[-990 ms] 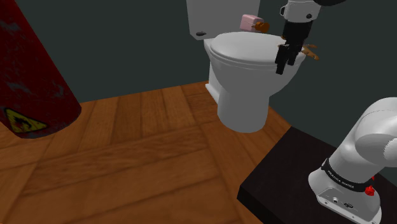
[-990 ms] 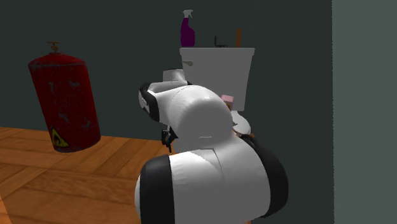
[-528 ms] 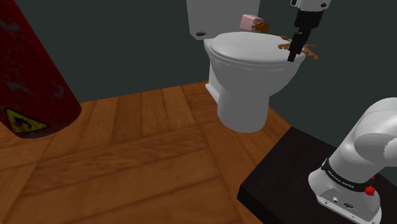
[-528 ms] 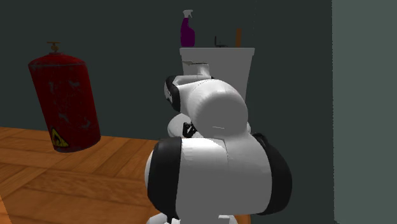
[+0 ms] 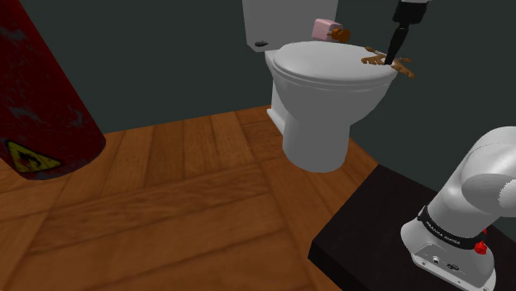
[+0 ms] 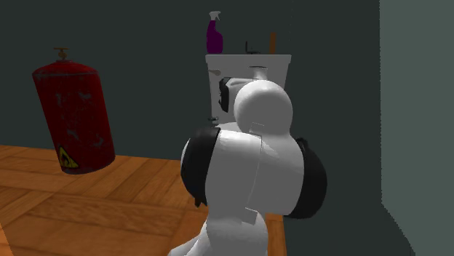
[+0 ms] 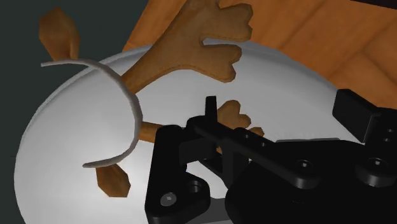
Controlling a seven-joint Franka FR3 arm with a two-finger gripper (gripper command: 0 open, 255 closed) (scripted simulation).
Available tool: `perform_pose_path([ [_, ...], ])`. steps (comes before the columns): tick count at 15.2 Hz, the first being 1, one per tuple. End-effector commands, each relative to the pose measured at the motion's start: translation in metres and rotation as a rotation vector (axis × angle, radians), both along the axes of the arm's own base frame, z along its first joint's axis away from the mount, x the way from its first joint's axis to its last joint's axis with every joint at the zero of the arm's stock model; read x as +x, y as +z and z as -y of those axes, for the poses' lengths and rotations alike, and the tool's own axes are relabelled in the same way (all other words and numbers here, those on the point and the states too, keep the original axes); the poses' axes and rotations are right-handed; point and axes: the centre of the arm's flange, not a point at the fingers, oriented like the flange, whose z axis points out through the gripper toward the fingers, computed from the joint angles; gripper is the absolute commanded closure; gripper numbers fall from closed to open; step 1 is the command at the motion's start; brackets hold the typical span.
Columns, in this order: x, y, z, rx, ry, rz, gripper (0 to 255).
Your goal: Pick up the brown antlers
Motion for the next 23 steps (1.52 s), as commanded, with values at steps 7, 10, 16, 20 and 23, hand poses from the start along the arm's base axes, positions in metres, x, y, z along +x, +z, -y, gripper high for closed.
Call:
perform_pose_path([
  [7, 0.029, 0.016, 0.107, 0.033, 0.133, 0.033, 0],
  [10, 0.033, 0.007, 0.117, 0.037, 0.146, 0.037, 0],
  [16, 0.033, -0.023, 0.117, 0.037, 0.146, 0.037, 0],
  [20, 0.032, -0.023, 0.117, 0.037, 0.146, 0.037, 255],
  [23, 0.031, -0.023, 0.118, 0.037, 0.146, 0.037, 255],
])
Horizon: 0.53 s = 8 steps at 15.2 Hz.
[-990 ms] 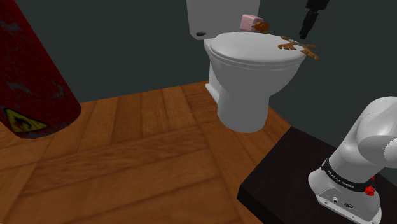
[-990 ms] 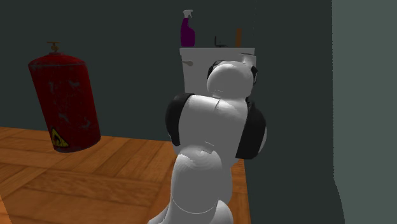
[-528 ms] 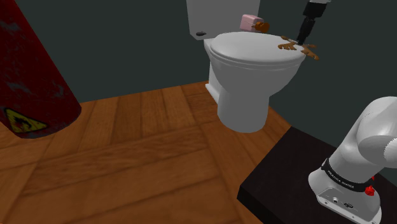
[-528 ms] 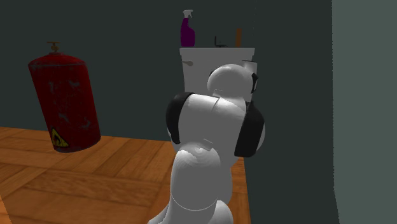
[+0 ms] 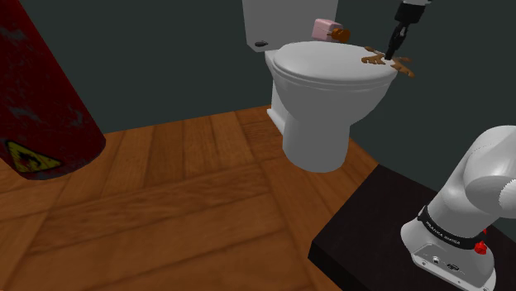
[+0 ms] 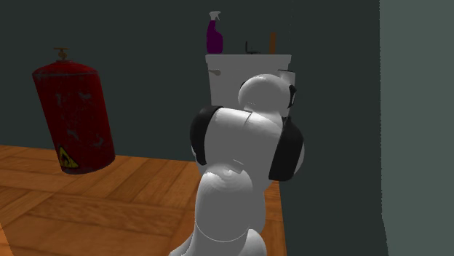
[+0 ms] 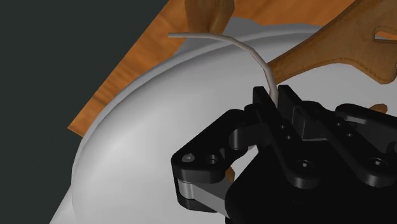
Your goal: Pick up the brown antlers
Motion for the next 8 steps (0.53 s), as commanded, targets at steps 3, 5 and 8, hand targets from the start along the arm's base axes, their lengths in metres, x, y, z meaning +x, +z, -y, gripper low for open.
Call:
perform_pose_path([
  [3, 0.001, -0.009, 0.0, 0.013, 0.002, -0.022, 255],
  [5, 0.002, -0.003, -0.003, 0.013, 0.002, -0.022, 255],
  [8, 0.002, 0.013, -0.003, 0.013, 0.002, -0.022, 255],
])
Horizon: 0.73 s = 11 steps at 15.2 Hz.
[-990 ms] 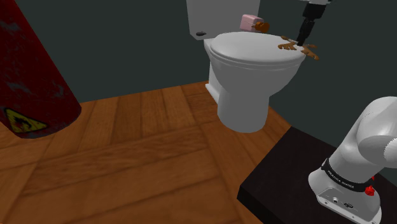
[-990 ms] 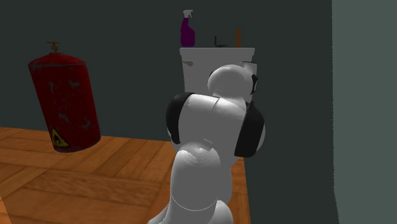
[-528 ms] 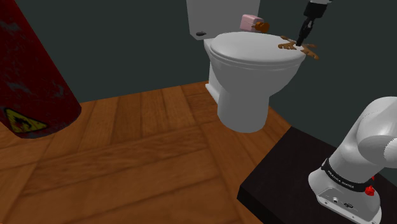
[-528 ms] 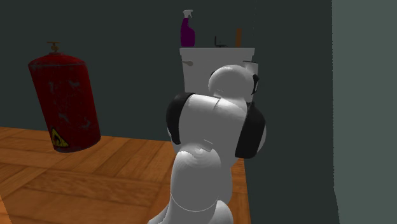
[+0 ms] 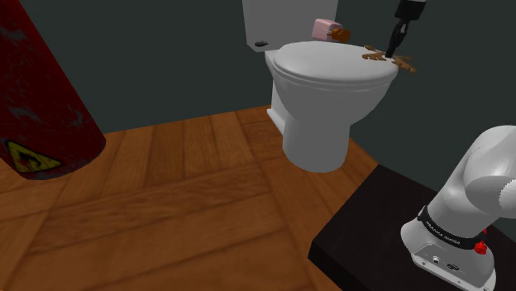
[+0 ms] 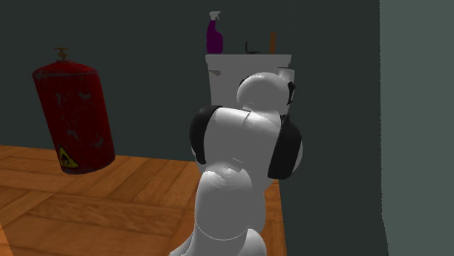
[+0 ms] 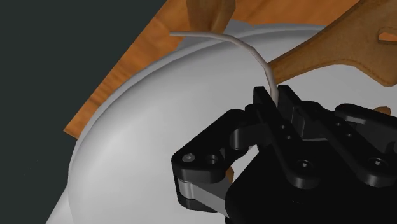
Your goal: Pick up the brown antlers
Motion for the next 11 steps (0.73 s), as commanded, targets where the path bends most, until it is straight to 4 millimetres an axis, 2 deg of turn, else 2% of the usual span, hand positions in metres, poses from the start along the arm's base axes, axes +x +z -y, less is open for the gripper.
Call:
perform_pose_path([
  [1, -0.001, 0.009, -0.001, 0.001, 0.0, -0.002, 255],
  [11, -0.001, 0.062, -0.001, 0.001, 0.0, -0.002, 255],
])
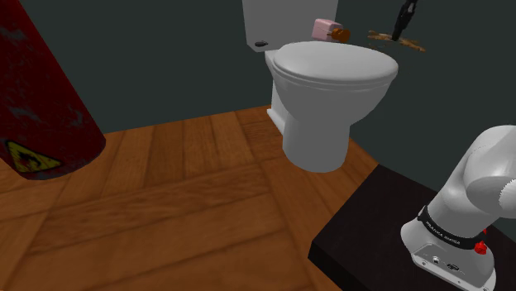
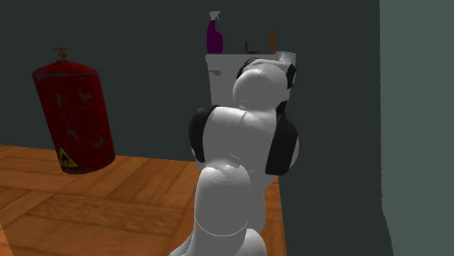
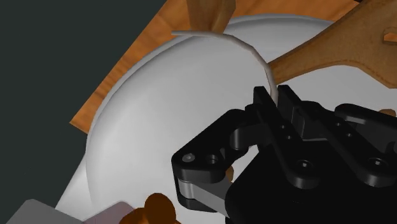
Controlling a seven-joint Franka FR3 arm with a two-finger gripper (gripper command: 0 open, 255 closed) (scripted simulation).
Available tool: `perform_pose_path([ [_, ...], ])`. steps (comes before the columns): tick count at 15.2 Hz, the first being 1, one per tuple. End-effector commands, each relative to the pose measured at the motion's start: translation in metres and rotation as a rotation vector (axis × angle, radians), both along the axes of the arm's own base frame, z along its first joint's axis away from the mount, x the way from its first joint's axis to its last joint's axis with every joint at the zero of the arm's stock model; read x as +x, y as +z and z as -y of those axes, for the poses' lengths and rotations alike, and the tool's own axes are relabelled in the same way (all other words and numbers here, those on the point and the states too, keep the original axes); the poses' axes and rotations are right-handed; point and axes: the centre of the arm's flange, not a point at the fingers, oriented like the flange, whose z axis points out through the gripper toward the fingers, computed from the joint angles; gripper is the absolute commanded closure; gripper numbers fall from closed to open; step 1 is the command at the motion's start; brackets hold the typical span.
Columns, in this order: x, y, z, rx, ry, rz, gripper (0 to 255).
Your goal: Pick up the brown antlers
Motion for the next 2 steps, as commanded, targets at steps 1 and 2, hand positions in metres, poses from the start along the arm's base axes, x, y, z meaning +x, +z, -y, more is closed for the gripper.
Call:
perform_pose_path([
  [1, -0.0001, 0.0057, 0.0008, 0.0, 0.0, 0.0, 255],
  [2, -0.0001, 0.0057, 0.0008, 0.0, 0.0, 0.0, 255],
])
